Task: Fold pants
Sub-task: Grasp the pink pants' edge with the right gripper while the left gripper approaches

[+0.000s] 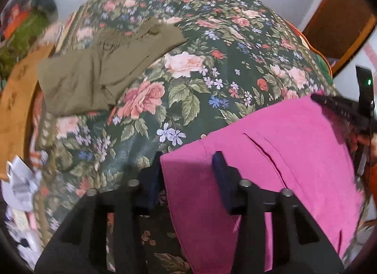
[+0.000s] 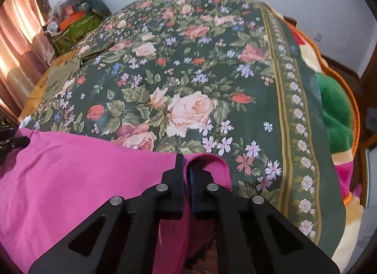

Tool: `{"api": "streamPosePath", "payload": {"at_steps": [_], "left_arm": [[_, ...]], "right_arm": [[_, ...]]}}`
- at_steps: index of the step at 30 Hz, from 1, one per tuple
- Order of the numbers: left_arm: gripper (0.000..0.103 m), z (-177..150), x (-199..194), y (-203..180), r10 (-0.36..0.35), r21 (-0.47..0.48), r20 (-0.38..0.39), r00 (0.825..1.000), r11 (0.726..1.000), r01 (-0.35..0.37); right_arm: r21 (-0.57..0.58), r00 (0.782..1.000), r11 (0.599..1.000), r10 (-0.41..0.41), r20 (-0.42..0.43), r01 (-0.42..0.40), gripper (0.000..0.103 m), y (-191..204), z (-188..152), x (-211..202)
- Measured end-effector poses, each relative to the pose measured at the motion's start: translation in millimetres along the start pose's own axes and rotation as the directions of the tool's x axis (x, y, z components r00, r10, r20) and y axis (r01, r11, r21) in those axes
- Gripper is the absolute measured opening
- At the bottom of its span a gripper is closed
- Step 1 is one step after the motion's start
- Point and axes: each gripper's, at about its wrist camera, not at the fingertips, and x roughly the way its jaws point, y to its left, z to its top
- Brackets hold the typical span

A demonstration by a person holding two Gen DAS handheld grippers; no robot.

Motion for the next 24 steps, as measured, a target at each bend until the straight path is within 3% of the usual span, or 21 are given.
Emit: {"api": "streamPosePath", "payload": {"at_steps": [5,12,16,22,24], "left_arm": [[0.031,-2,-6,-11,0.083,0.057,0.019,0.996,0.995,-0.084],[0.031,-10,-7,-5,0.100,0.032,0.027,0.995,0.994,-0.101],[0.031,-13,-10,-4,0.156,0.046,0.029,0.987,0.987,-0.157],[0.031,-18,-24,13,0.147,0.002,0.025,0.989,0.989,-0.147],[0.031,-18,-33,14,0.152,-0.007,0.040,0.988,0.988,-0.152]], "right_arm": [[-0.009,0.998,0.998,-0.063,0.031,0.063,0.001,2,-1,-1],[-0.036,0.991,0.991,-0.126,0.033,0.127,0.000,8,0,3],[-0.031,0.991,0.991,-0.129,0.029,0.130,0.000,6,0,3],[-0.063,0.991,0.989,-0.136,-0.005,0.135,0.003,12,2,1],[-0.067,0.988,0.986,-0.157,-0.016,0.155,0.010,13,4,-1]]}}
